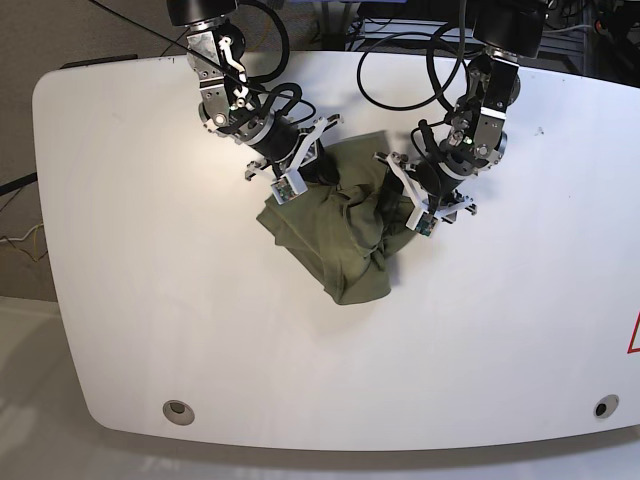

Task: Fold the T-shirt properly
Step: 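Carry the held bundle with both grippers and lower it onto the table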

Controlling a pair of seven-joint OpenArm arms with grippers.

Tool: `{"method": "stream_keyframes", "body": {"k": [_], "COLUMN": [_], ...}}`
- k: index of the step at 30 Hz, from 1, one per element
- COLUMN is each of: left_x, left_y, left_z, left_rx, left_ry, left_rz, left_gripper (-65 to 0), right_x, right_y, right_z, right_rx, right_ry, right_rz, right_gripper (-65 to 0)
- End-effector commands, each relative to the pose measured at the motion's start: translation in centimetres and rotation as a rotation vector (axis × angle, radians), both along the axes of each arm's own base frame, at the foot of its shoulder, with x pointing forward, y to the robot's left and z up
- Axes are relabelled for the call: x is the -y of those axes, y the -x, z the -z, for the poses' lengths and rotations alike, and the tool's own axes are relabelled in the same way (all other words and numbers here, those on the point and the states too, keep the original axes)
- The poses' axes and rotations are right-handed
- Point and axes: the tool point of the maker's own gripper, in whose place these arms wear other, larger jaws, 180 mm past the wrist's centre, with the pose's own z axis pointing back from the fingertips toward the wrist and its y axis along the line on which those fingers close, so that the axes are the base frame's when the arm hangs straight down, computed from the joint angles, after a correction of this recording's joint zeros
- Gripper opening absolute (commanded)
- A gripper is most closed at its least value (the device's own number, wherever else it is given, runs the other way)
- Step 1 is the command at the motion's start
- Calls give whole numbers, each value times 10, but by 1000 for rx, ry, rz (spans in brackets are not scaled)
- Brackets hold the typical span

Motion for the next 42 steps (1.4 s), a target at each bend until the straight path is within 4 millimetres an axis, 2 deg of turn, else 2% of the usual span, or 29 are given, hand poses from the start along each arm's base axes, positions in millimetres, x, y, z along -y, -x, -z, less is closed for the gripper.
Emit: {"method": "stream_keyframes", "body": {"k": [1,10,14,21,28,32,38,42], "left_x": [-52,-55,-48,-27,-13,-10,-29,-35], "left_y": [37,13,6,1,3,-1,-7,-8], "left_z": [53,45,42,38,38,31,14,4], "left_rx": [-257,-230,-216,-195,-191,-169,-137,-124], "left_ry": [-246,-250,-254,-269,-278,-274,-321,-343], "left_rz": [-55,-67,-43,31,82,86,83,86], "left_gripper": [-324,-324,-324,-324,-324,-324,-324,-324], "right_x": [-3,-28,-39,-68,-85,-91,-90,-89], "right_y": [16,31,33,29,20,17,14,15], "right_z": [8,8,8,-5,-16,-20,-21,-21], "right_rx": [-42,-52,-58,-33,-9,3,10,11], "right_ry": [39,27,32,0,-16,-16,-8,-5], "right_rz": [-44,-101,-98,-119,-121,-129,-126,-126], "right_gripper": [-645,-645,-645,-645,-645,-645,-645,-645]}}
